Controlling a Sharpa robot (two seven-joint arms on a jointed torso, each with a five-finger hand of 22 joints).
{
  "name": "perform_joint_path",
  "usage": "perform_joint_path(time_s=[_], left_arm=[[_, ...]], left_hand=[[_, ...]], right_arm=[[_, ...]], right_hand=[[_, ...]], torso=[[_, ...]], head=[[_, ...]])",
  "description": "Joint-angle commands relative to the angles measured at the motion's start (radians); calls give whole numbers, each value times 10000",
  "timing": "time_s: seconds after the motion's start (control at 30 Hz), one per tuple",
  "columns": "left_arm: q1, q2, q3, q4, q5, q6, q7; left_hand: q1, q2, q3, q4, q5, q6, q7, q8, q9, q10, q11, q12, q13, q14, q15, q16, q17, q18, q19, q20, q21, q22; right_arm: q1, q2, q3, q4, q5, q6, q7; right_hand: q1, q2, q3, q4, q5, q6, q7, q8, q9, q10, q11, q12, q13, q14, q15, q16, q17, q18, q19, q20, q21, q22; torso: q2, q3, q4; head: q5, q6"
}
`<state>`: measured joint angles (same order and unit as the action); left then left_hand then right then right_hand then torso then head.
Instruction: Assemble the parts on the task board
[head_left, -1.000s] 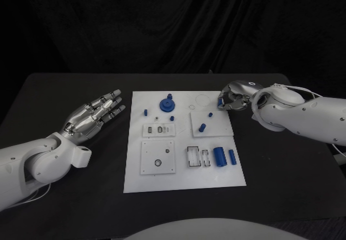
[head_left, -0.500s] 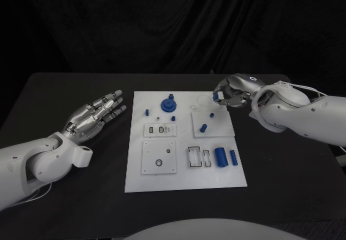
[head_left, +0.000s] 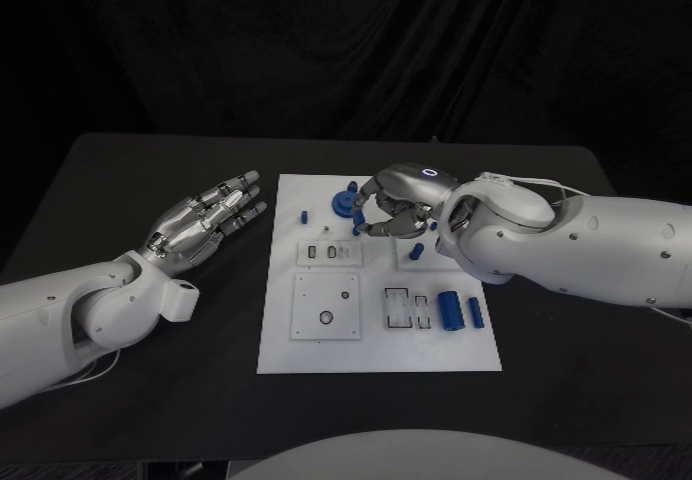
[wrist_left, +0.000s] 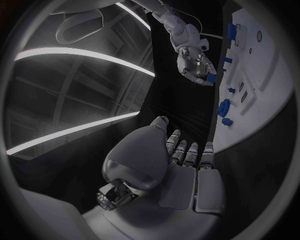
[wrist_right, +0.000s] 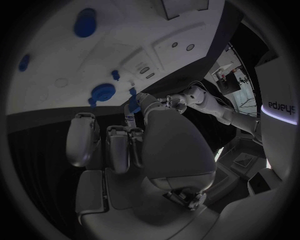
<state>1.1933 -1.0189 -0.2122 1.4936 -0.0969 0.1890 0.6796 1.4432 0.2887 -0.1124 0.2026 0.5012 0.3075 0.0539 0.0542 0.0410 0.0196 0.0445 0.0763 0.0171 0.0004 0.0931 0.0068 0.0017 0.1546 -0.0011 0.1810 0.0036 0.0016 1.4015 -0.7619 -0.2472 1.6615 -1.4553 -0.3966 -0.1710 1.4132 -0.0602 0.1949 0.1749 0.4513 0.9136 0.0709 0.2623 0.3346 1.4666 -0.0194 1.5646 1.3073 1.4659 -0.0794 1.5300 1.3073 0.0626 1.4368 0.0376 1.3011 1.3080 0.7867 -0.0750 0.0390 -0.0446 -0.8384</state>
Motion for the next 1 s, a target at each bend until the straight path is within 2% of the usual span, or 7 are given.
perform_joint_path(time_s=[0.03, 0.17, 0.4, 0.57, 0.8, 1.0], left_arm=[[-12, 57, 8, 0, 3, 61, 855], [-12, 74, 8, -13, 3, 70, 854], [-12, 99, 9, -32, 3, 79, 842], [-12, 128, 9, -41, 3, 103, 823], [-13, 139, 9, -53, 3, 118, 792], [-14, 132, 9, -50, 3, 120, 769]], left_hand=[[-49, -71, 19, -44, 31, 25, 45, 2, 11, -19, 75, 56, 2, -4, 87, -68, -17, 44, 11, 85, -36, -16], [-47, -71, 27, -55, 37, 18, 46, 2, 10, -19, 77, 51, 1, -4, 88, -68, -17, 44, 11, 87, -36, -16], [-47, -71, 27, -55, 37, 18, 46, 2, 10, -19, 77, 51, 1, -4, 88, -68, -17, 44, 11, 87, -36, -16], [-47, -71, 27, -55, 37, 18, 46, 2, 10, -19, 77, 51, 1, -4, 88, -68, -17, 44, 11, 87, -36, -16], [-48, -70, 42, -75, 43, 1, 45, -1, 8, -20, 77, 45, 0, -4, 92, -68, -17, 43, 11, 91, -36, -16], [-48, -70, 42, -75, 43, 1, 45, -1, 8, -20, 77, 45, 0, -4, 92, -68, -17, 43, 11, 91, -36, -16]], right_arm=[[-205, 350, 4, -225, -888, 451, -604], [-391, 686, 4, -459, -1103, 372, -797], [-538, 901, 4, -614, -1499, 436, -1149], [-585, 934, 4, -627, -1791, 442, -1341], [-621, 903, 4, -572, -1903, 530, -1499], [-657, 827, 4, -477, -1923, 560, -1559]], right_hand=[[-9, -46, 33, 7, -8, -58, 47, 2, 102, 1042, 56, 62, 2635, 937, 65, 66, 2343, -3, 88, 2, 46, 1526], [-42, -75, 28, 5, -21, -78, 73, -4, 105, 1042, 66, 62, 2635, 954, 68, 117, 2386, -10, 108, 5, 78, 1545], [-93, -116, 33, -11, -53, -114, 115, -21, 106, 1042, 98, 62, 2635, 978, 89, 189, 2447, -23, 145, 17, 138, 1580], [-96, -127, 38, -20, -53, -128, 112, -30, 104, 1042, 101, 62, 2635, 984, 93, 206, 2462, -30, 163, 20, 171, 1596], [-112, -140, 41, -27, -57, -140, 124, -37, 103, 1042, 108, 62, 2635, 987, 98, 216, 2470, -33, 173, 24, 187, 1606], [-128, -149, 41, -29, -73, -145, 132, -42, 103, 1042, 114, 62, 2635, 991, 102, 225, 2478, -36, 181, 27, 200, 1613]], torso=[[3, 3, -11], [21, 24, -9], [18, 17, -10], [21, 21, 17], [18, 22, -24], [18, 28, -20]], head=[[92, -82], [148, -107], [179, -204], [151, -219], [174, -289], [181, -335]])
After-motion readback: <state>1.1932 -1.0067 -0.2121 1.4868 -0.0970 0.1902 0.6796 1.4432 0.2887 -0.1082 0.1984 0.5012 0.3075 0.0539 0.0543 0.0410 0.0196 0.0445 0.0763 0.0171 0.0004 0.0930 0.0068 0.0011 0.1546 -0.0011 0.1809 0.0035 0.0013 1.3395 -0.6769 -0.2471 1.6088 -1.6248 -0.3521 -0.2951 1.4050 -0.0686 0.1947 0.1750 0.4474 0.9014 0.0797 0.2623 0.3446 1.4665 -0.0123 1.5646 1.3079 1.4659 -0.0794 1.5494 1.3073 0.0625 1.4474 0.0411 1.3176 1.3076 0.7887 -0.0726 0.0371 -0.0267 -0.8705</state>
